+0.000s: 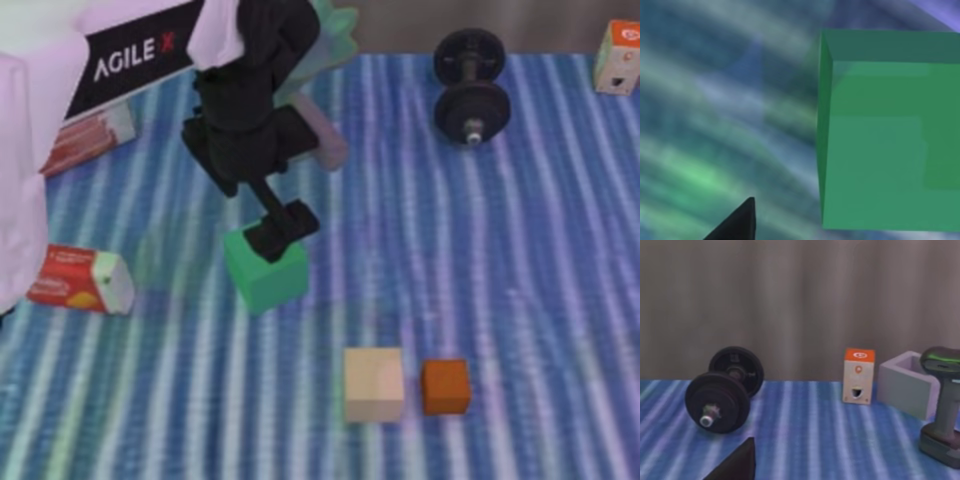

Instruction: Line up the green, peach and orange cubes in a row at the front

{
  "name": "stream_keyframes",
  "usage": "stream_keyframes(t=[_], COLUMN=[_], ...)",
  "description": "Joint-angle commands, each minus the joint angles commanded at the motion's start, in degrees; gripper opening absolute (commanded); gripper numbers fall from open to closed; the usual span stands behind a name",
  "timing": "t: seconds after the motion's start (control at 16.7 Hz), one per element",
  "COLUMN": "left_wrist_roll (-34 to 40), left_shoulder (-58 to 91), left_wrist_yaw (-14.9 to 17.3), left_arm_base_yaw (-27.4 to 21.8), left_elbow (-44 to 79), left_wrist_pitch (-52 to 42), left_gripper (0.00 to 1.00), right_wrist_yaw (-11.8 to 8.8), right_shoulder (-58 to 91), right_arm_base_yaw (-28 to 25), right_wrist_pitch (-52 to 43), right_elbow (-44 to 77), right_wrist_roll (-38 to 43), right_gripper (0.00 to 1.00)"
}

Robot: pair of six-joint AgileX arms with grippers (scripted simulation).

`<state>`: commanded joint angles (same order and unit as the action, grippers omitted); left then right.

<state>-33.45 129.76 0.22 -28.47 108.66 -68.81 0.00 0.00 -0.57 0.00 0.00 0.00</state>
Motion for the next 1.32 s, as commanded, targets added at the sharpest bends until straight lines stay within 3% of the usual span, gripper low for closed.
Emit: stream_keyframes(t=[0.18,0.54,0.84,1.32], left_wrist_roll=[-0.2,-0.2,-0.2,-0.2], left_shoulder=[0.8,5.4,6.1,6.1], left_wrist_yaw=[0.0,0.0,0.1,0.1], left_arm_base_yaw=[-0.2,-0.2,-0.2,-0.2], left_elbow=[-1.8,-9.9,-10.7,-10.7], left_wrist_pitch=[2.3,15.6,16.7,16.7], left_gripper=[1.00,1.00,1.00,0.40], right_wrist_yaw=[0.0,0.0,0.0,0.0], right_shoulder=[0.0,0.0,0.0,0.0], right_arm_base_yaw=[0.0,0.0,0.0,0.0], right_wrist_pitch=[0.0,0.0,0.0,0.0], right_elbow=[0.0,0.0,0.0,0.0], right_wrist_roll=[0.0,0.0,0.0,0.0], right_gripper=[1.00,1.00,1.00,1.00])
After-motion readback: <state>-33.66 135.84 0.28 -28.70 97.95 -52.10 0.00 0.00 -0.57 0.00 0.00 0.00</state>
